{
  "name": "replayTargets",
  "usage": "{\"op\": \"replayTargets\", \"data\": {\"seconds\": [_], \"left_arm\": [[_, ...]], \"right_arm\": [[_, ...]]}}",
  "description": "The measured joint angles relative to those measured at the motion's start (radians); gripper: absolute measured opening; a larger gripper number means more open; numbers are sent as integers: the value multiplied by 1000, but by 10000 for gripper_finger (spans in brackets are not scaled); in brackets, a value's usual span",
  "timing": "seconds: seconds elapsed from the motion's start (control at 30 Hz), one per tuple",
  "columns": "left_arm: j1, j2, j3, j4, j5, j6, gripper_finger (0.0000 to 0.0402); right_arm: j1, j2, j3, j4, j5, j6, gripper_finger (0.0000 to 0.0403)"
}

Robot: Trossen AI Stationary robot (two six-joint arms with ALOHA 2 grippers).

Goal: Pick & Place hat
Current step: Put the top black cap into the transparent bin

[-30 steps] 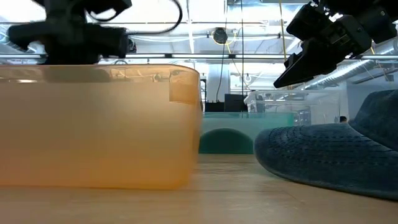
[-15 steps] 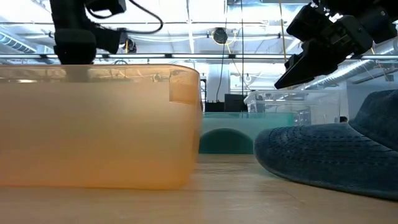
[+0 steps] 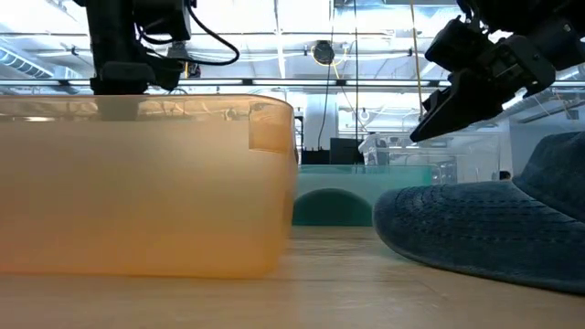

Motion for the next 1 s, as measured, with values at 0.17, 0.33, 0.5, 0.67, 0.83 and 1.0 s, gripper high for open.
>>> {"op": "replayTargets", "data": {"seconds": [0.17, 0.33, 0.5, 0.67, 0.83, 1.0], "left_arm": [[37, 0, -50, 0, 24, -25, 120], [61, 0, -115, 9, 83, -62, 128], [62, 0, -156, 33, 97, -89, 164], [62, 0, -164, 51, 143, -90, 211], [62, 0, -164, 50, 184, -92, 242], [62, 0, -164, 50, 180, -91, 235]], "right_arm": [[0, 0, 0, 1, 0, 5, 105], [0, 0, 0, 1, 0, 2, 104], [0, 0, 0, 1, 0, -23, 104], [0, 0, -1, 1, 0, -63, 104], [0, 0, -1, 1, 2, -92, 105], [0, 0, -1, 1, 2, -100, 105]]}}
